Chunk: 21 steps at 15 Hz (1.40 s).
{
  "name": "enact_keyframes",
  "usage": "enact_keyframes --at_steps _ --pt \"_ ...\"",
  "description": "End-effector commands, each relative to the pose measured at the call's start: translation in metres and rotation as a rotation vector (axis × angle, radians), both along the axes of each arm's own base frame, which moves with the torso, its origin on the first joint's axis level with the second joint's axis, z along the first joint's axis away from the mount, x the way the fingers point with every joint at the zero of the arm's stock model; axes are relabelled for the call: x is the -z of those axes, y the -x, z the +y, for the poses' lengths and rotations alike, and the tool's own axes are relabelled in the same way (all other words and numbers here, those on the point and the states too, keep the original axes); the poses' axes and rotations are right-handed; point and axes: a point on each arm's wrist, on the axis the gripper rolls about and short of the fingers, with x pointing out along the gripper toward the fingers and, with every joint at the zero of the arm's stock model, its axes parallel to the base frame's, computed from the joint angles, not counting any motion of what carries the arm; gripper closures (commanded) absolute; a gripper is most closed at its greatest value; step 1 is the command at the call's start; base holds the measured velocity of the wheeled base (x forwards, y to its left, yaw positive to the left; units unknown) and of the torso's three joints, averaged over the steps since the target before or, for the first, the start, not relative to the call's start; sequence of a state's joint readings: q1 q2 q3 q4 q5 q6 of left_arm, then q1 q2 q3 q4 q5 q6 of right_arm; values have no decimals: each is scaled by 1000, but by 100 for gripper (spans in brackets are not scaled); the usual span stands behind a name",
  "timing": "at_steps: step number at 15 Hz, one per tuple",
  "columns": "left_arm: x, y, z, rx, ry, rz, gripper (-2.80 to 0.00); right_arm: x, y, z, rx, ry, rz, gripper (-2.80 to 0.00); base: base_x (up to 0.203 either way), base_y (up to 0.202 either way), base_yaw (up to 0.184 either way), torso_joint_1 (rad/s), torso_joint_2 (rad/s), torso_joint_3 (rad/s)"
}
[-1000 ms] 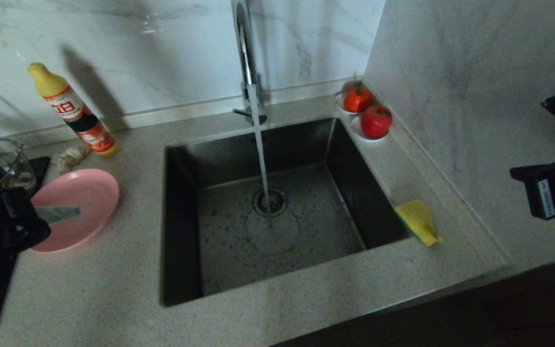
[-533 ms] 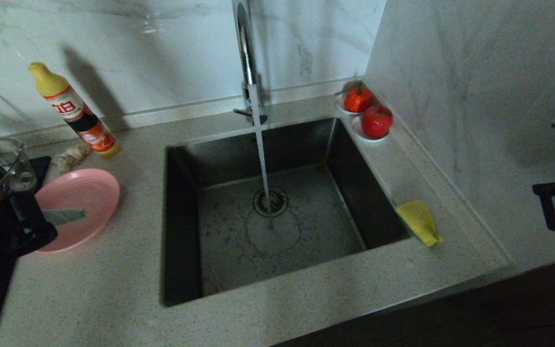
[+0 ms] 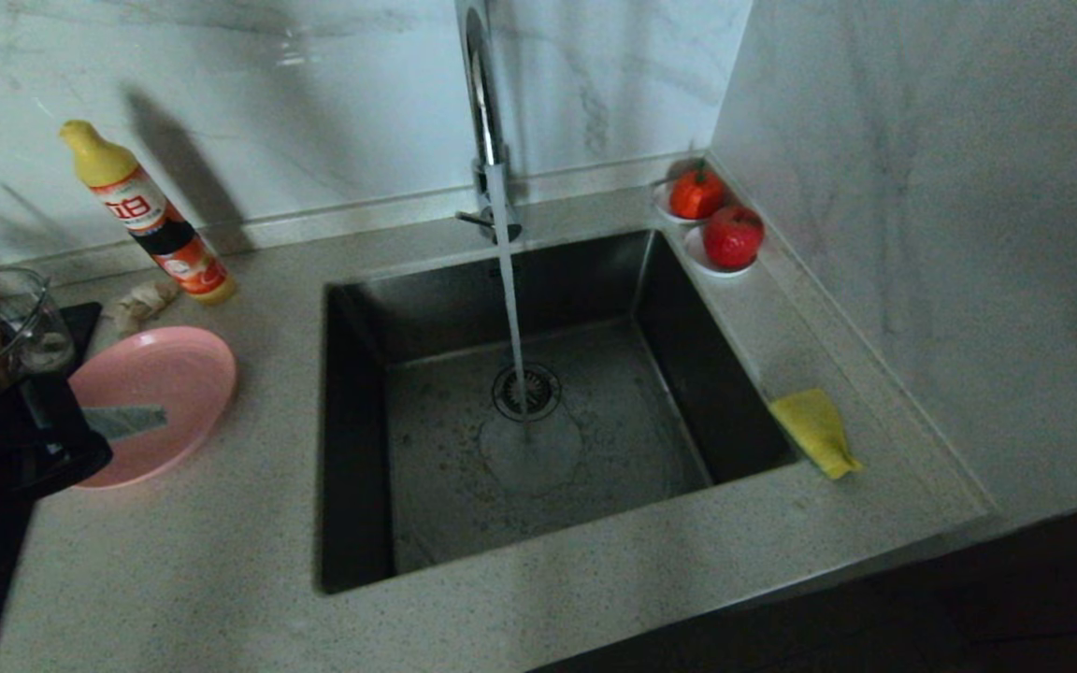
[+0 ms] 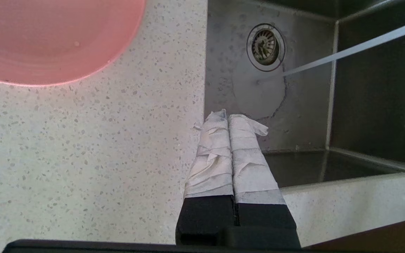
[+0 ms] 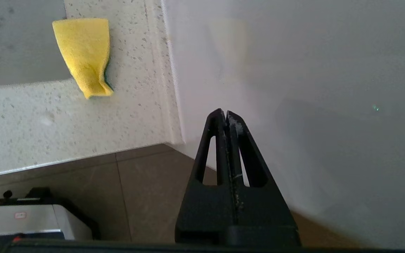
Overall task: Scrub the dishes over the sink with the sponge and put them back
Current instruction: Turn off the faucet
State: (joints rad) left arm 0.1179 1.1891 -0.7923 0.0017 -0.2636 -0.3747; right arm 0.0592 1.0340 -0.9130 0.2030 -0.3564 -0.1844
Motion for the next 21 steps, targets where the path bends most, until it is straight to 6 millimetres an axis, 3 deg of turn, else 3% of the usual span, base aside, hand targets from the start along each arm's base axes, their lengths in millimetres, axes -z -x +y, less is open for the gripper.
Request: enact_keyframes --at_steps 1,4,9,13,21 --pt "0 1 0 0 3 -2 0 1 28 -4 4 -9 -58 0 0 0 0 0 0 0" --pt "0 2 0 -1 3 -1 0 8 42 -3 -51 -31 -73 0 0 0 0 0 0 0" --pt "1 1 0 -2 3 3 0 10 44 -2 -103 -52 -72 0 0 0 0 0 0 0" --pt "2 -1 0 -1 4 7 0 5 45 2 -291 -119 -93 0 0 0 0 0 0 0" --pt "5 -4 1 -2 4 23 0 15 84 5 -468 -252 -177 0 0 0 0 0 0 0"
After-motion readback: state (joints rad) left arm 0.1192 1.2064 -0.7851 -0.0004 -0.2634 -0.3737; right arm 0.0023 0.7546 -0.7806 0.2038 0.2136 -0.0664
